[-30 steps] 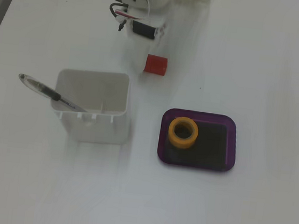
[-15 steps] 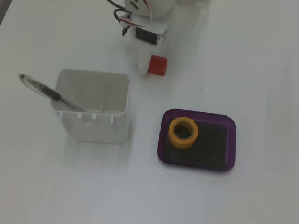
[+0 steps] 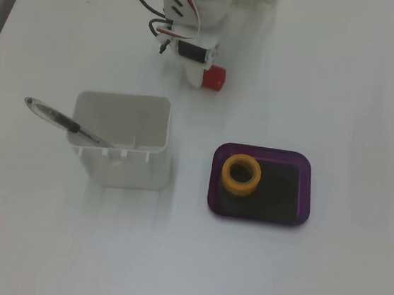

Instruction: Pick up the red cube and place it in the box.

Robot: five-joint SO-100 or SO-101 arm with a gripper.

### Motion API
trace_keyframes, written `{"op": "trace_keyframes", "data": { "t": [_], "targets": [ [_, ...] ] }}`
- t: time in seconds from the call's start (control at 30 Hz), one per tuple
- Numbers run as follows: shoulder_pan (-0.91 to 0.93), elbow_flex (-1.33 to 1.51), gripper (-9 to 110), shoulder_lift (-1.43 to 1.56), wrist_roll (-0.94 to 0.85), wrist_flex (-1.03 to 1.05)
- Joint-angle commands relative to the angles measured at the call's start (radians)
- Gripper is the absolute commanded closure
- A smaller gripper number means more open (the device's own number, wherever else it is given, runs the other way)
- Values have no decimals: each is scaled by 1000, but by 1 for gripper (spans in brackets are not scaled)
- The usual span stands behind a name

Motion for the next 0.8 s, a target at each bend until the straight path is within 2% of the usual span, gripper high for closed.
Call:
{"op": "trace_keyframes", "data": {
  "t": [0.0, 0.2, 0.3, 0.4, 0.57, 0.77],
  "targets": [
    [-9, -6, 102, 20, 0, 12],
    [-29, -28, 102, 178, 3, 210],
    [-110, -25, 102, 383, 0, 270],
    [-267, -20, 102, 600, 3, 304],
    [-549, -8, 102, 818, 3, 276],
    [-568, -6, 102, 630, 5, 32]
  ]
}}
